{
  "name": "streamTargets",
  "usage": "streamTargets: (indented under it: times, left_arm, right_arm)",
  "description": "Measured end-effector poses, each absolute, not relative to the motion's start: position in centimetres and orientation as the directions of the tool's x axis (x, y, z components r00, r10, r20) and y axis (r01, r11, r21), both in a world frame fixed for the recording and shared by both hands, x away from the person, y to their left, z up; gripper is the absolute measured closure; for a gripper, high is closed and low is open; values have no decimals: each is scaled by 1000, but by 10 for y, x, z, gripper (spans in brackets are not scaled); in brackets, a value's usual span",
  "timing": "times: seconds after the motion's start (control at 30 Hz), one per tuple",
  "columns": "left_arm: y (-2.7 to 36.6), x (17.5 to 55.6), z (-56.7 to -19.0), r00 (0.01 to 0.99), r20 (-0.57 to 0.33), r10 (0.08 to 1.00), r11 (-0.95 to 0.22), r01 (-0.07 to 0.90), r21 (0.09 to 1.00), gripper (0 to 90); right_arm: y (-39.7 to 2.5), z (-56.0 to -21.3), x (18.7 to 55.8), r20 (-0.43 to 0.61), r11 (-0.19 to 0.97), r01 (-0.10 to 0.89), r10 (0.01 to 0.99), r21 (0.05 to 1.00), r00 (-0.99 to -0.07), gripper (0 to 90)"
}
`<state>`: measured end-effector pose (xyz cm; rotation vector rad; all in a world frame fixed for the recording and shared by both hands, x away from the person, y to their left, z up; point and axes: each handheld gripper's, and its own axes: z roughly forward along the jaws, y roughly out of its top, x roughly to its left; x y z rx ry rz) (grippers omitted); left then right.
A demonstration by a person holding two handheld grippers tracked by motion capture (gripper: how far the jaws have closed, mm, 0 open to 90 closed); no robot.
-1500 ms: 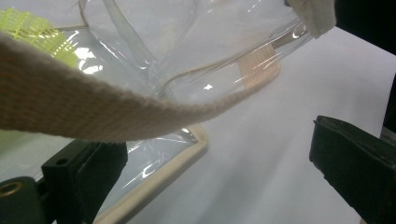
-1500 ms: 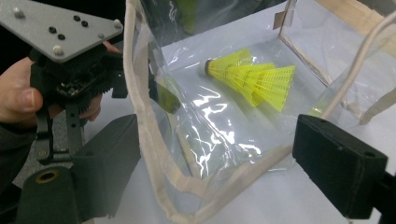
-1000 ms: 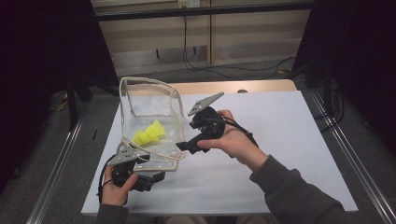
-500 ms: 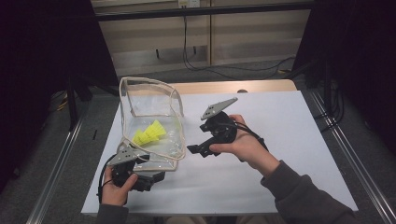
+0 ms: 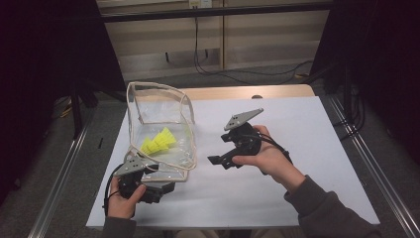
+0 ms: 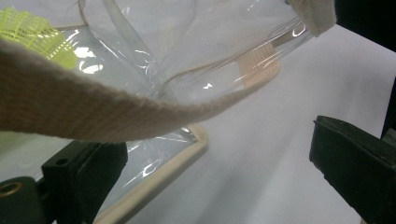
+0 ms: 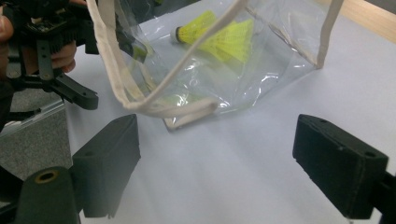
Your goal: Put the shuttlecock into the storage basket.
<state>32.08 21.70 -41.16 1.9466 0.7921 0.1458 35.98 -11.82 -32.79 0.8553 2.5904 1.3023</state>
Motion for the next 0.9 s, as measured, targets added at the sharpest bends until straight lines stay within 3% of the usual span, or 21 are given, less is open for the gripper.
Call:
streamTargets:
  times: [0.9]
  left_arm:
    - [217,321,-412,779,-229,584,-295,466,834,42]
  right_arm:
    - [-159,-368,352,150,443,465,580,767,-800,139]
